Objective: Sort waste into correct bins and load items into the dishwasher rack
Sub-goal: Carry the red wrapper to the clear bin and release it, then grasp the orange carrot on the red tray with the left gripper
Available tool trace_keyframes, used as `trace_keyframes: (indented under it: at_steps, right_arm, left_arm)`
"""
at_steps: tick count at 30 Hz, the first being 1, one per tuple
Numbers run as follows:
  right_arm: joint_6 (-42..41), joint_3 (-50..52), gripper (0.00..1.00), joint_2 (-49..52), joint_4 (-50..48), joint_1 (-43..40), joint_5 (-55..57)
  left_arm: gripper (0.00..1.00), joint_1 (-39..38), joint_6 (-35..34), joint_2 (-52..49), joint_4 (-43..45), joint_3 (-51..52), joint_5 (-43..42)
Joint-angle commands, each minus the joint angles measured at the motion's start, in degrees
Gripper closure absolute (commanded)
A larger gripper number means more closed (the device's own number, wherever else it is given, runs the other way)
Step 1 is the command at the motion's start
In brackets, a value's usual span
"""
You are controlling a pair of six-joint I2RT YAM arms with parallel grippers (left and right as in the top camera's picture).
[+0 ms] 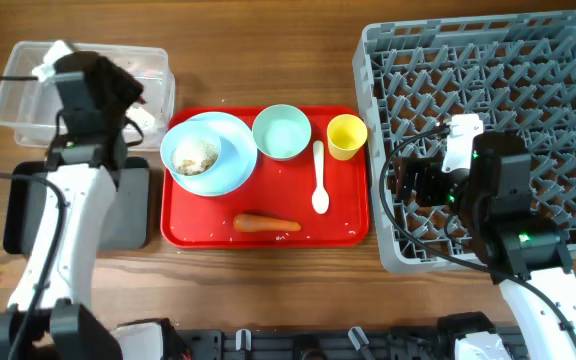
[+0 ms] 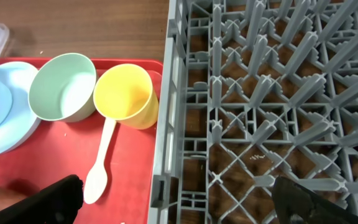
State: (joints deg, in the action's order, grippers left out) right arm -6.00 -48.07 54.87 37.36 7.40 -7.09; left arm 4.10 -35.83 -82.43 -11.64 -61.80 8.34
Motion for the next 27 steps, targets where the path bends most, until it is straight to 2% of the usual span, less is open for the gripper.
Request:
trace_keyframes:
  at_steps: [1,4,5,7,8,12,13,16,18,19,22,23,25,27]
  right_arm:
    - [-0.39,-1.09,0.00,0.07,-0.07,0.13,-0.61]
    - [-0.37,-1.09,0.00,0.04,-0.07,0.13,-0.57]
    - [-0.26,-1.09,0.00,0.04,-0.04,0.13,-0.46]
    - [-0.15,-1.09,0.00,0.07,-0.07,0.13,-0.44]
    - [-0.15,-1.09,0.00,0.07,-0.11,0.13,-0.44]
    - [-0.17,-1.09,0.00,0.20,-0.44,0.13,-0.44]
    - [-0.17,-1.09,0.00,0.52,-0.44,0.13,-0.46]
    - [-0.20,-1.09,0.00,1.18,-0.42,0.13,-0.46]
    - [-0.17,-1.09,0.00,1.70,-0.48,0.13,-0.46]
    - [-0.17,-1.09,0.00,1.88,-0.44,0.13,-0.46]
    - [-0.17,-1.09,0.00,1.92,-0.28,0.13,-0.46]
    - [-0.17,-1.09,0.00,1.92,-0.31,0.13,-0.44]
    - [-0.17,-1.09,0.00,1.92,-0.35,0.13,-0.46]
    - [-0.17,-1.09,0.00,1.92,-0.26,0.13,-0.46]
  left_arm:
    - [0.82,4.15,1.14,-6.23,3.52,-0.35,-0.79]
    - [0.66,4.72,1.29,-10.36,3.63,-0.37,-0.81]
    - [0.62,4.70,3.72,-10.25,4.17,-0.50,-1.33]
    - [0.60,4.63,8.81,-8.15,2.69,-2.03,-7.65]
    - [0.60,4.37,8.85,-6.80,0.48,-2.64,-10.19]
    - [0.59,0.00,8.83,-1.11,-16.59,-2.95,-19.10]
    - [0.56,-4.90,8.70,-1.09,-26.34,-2.93,-20.06]
    - [0.53,-13.44,15.17,-1.77,-35.26,-2.93,-20.00]
    - [0.38,-21.33,25.97,-2.84,-36.76,-2.93,-19.08]
    - [0.35,-25.18,30.69,-3.52,-37.18,-2.93,-17.79]
    - [0.28,-35.06,37.81,-6.49,-38.23,-2.93,-8.94]
    - [0.27,-37.79,40.44,-8.00,-38.73,-2.93,-8.44]
    - [0.26,-40.46,41.92,-10.14,-39.36,-2.93,-7.93]
    - [0.25,-42.93,41.88,-14.10,-40.96,-2.93,-3.82]
